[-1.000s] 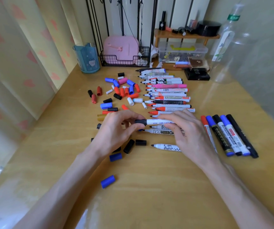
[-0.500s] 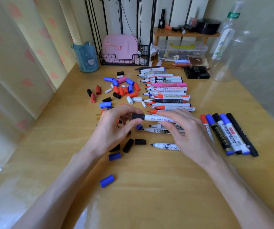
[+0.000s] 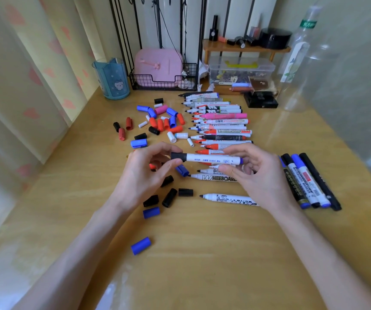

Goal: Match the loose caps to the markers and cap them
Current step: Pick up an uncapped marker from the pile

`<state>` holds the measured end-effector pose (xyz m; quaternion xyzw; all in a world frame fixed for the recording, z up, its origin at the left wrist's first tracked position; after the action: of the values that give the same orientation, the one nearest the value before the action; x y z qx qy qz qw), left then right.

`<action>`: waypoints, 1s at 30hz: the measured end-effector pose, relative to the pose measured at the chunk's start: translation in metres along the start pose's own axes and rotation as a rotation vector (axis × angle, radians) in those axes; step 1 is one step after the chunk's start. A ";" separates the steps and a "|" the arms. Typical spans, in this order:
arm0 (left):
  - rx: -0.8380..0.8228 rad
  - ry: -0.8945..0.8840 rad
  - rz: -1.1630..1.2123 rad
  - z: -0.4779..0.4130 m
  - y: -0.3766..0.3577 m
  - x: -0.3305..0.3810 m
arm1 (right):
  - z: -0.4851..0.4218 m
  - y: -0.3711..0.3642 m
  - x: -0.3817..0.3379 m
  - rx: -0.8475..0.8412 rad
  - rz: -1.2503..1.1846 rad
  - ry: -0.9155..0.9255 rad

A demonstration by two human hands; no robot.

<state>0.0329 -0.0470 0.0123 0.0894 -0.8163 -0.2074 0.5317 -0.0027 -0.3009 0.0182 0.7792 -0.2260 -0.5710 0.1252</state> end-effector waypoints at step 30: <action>-0.120 -0.162 -0.081 0.008 -0.032 0.020 | 0.011 -0.009 -0.012 -0.132 0.357 0.287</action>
<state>0.0146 -0.0815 0.0122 0.0731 -0.8383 -0.2838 0.4597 -0.0143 -0.2869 0.0207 0.7903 -0.3024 -0.4366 0.3055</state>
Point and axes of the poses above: each hand's wrist, its own z-axis away from the middle knuckle, its own y-axis out of the back of the hand, x = y × z, the point moved 5 cm from there along -z, towards the middle knuckle, and after that the axes turned 3 degrees about z, right-handed, at the moved point
